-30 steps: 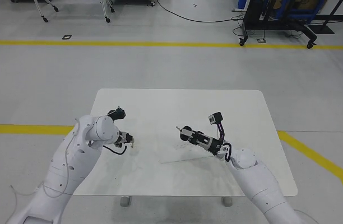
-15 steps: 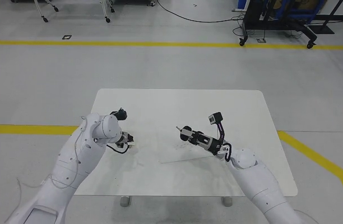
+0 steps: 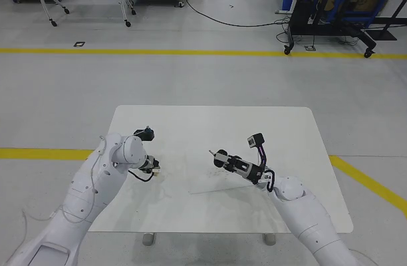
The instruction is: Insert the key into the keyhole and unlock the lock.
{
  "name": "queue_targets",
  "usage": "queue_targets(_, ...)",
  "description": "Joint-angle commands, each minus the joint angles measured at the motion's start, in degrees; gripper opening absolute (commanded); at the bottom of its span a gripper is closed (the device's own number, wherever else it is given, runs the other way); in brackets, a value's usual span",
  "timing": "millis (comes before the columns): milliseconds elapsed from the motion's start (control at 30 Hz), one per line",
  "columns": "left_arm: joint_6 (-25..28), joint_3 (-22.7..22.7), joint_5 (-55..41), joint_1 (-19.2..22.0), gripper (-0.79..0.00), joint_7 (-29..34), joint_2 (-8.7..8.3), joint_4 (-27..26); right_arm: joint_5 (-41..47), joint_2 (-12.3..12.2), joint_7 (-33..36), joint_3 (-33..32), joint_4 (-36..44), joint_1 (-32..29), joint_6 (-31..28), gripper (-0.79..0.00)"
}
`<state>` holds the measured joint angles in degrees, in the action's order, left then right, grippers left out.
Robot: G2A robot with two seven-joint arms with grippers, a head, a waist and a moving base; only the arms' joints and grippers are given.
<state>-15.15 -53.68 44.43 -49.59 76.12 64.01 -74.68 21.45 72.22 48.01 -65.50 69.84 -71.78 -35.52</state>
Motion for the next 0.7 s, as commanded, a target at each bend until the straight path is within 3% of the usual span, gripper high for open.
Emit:
queue_targets(0,0.29,0.30,0.32,-0.08,-0.785,0.11,0.07,-0.11,0.00,0.00,0.00,0.00,0.00,0.00,0.00,-0.785)
queue_targets(100,1.74,1.13,1.10,0.06,-0.785,0.84,0.18,-0.25,0.00,0.00,0.00,0.00,0.00,0.00,0.00,-0.785)
queue_targets(333,2.04,1.64,1.22,0.24,-0.542,0.75,0.50,-0.57,0.00,0.00,0.00,0.00,0.00,0.00,0.00,-0.785)
queue_targets(500,1.99,1.48,1.58,0.26,-0.471,1.09,0.54,-0.86,0.00,0.00,0.00,0.00,0.00,0.00,0.00,-0.785)
queue_targets(600,2.09,1.41,1.58,0.16,-0.468,0.97,0.59,-0.95,0.00,0.00,0.00,0.00,0.00,0.00,0.00,-0.785)
queue_targets(667,2.11,1.39,1.53,0.18,-0.517,0.54,0.67,-0.83,0.00,0.00,0.00,0.00,0.00,0.00,0.00,-0.785)
